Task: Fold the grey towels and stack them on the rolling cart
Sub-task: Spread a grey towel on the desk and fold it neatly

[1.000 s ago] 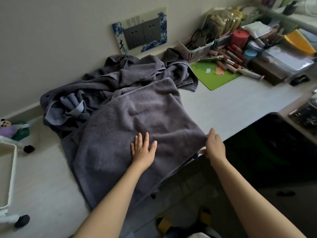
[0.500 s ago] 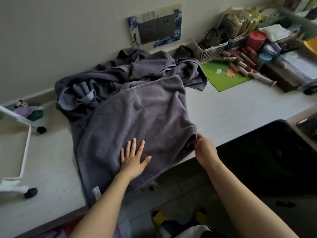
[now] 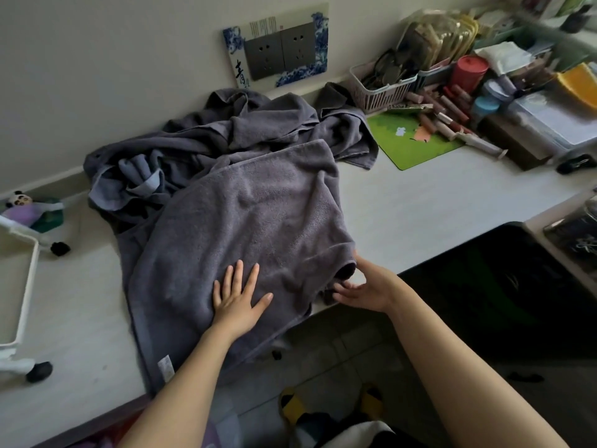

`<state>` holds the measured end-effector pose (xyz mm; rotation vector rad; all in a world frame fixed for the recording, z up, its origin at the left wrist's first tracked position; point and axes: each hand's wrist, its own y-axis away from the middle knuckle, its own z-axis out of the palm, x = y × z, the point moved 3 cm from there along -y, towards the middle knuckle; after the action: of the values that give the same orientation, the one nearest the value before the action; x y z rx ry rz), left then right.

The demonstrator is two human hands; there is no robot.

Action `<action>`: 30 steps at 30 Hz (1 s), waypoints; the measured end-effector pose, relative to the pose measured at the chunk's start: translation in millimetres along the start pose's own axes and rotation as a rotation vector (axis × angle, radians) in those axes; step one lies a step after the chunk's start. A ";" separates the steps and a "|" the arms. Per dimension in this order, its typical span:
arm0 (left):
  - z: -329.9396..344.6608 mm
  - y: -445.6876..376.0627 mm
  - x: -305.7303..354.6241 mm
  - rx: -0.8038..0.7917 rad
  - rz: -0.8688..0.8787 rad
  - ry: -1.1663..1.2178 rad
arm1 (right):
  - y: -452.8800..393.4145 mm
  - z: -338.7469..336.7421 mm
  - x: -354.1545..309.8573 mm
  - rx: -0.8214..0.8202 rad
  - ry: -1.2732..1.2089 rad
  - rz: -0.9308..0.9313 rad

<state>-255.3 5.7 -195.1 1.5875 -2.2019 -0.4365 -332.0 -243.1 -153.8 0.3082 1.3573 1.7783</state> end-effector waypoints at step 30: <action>3.5 -1.0 -7.7 -0.009 0.037 -0.043 | 14.1 -50.2 -67.0 0.495 -0.404 -0.627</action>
<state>-254.0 12.7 -199.6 1.5440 -2.2541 -0.4737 -330.4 -327.0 -141.1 0.4219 1.3799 0.8050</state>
